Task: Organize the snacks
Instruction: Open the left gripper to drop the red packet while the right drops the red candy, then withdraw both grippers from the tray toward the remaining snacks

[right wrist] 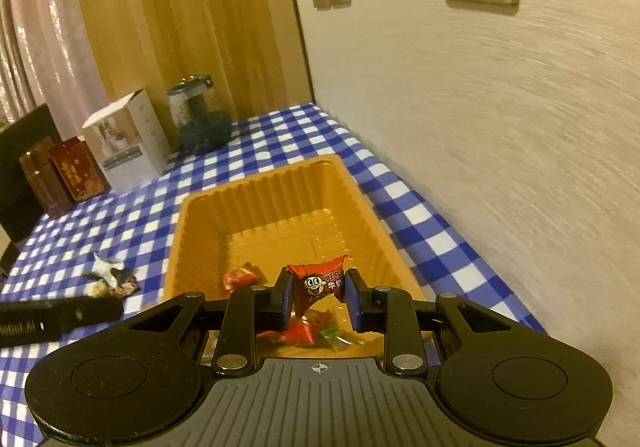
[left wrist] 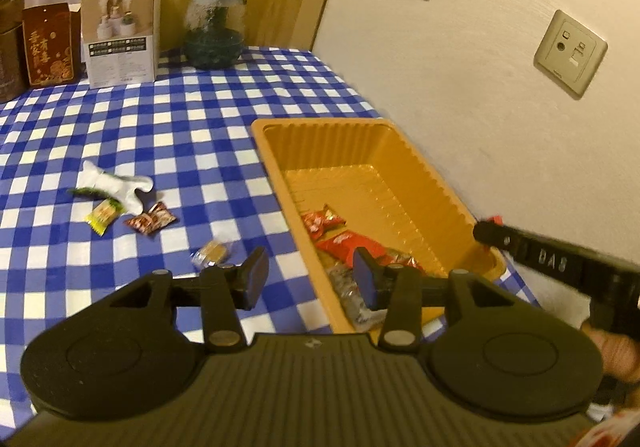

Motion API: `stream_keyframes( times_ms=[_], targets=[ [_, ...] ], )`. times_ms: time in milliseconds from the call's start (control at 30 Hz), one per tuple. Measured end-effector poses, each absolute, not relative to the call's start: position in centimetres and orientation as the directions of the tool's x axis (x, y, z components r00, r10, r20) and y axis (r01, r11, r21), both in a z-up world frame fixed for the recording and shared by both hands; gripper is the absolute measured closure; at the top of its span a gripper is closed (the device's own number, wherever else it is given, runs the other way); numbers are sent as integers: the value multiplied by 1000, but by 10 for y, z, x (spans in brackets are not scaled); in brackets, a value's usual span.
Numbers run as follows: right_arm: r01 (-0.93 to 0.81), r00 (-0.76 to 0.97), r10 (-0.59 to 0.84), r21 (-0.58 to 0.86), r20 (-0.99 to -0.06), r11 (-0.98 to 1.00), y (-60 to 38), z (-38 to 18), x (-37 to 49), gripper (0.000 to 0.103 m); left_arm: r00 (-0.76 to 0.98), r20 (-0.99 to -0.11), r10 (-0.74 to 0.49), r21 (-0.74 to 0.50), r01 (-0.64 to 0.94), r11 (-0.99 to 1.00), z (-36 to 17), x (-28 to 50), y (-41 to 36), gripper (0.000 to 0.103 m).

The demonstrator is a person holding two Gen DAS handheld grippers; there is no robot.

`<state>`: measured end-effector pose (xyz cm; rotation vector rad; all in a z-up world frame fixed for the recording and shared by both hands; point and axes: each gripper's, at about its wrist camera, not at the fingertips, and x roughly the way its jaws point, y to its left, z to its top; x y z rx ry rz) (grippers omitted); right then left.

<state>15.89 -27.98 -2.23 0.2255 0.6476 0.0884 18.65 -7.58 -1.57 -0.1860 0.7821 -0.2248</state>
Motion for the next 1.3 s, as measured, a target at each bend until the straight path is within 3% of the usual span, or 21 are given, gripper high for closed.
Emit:
stream_keyframes(
  times_ms=[133, 200, 233, 267, 667, 1300],
  targets=[
    [-23, 796, 186, 278, -576, 960, -280, -23, 164, 75, 684, -682, -260, -244, 123, 962, -18, 179, -69, 61],
    [-15, 789, 217, 334, -576, 942, -284, -25, 167, 54, 685, -683, -253, -242, 115, 963, -20, 177, -64, 61],
    [-4, 789, 224, 359, -573, 933, -287, -26, 167, 24, 685, -684, -251, -243, 111, 964, -21, 175, -62, 61],
    [8, 794, 223, 376, -566, 927, -289, -26, 166, 19, 686, -684, -247, -243, 105, 964, -22, 174, -59, 61],
    [71, 788, 168, 359, -592, 930, -289, -23, 124, 19, 702, -683, -200, -247, 36, 968, -22, 144, -26, 50],
    [-108, 783, 284, 330, -553, 938, -202, 9, 81, 19, 749, -656, -92, -214, -68, 974, 0, 90, 37, 39]
  ],
)
